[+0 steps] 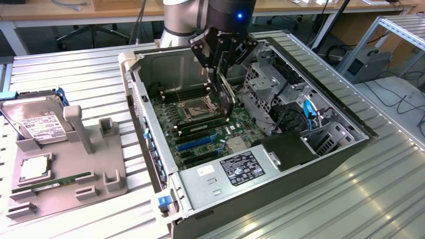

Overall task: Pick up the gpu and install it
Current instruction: 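Pick up the gpu and move the gpu toward the slot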

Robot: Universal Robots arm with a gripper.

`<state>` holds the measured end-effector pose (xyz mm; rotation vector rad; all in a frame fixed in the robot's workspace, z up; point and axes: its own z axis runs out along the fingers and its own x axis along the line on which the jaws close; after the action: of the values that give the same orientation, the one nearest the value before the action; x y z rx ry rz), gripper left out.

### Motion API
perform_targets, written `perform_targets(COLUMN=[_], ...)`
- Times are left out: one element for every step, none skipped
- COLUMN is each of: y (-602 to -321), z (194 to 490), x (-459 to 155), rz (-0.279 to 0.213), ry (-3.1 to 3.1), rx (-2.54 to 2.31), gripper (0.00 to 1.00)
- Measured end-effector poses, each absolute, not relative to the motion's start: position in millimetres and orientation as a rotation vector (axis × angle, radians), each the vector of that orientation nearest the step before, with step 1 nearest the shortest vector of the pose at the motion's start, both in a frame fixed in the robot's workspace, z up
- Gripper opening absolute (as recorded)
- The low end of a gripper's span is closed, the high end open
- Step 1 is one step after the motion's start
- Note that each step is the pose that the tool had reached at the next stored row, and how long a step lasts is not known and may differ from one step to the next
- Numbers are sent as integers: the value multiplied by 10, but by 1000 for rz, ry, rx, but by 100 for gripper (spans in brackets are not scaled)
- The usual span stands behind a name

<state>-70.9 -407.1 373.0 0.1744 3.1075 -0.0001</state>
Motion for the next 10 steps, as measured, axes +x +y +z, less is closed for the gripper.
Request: perform_targets(y=[-4071, -4071, -4071, -4071, -4071, -4071, -4070, -4071, -4071, -4071], z=[3724, 3718, 3710, 3698, 3686, 3676, 3664, 3656, 3644, 3638], x=[-699, -689, -675, -654, -635, -620, -602, -590, -568, -553], rz=[0, 0, 0, 0, 0, 0, 0, 0, 0, 0], ry=[3108, 3108, 3108, 3108, 3108, 3108, 3108, 3108, 3107, 3107], rx=[174, 174, 174, 174, 174, 174, 175, 174, 174, 175], gripper=[27, 27, 27, 27, 27, 27, 27, 27, 27, 27])
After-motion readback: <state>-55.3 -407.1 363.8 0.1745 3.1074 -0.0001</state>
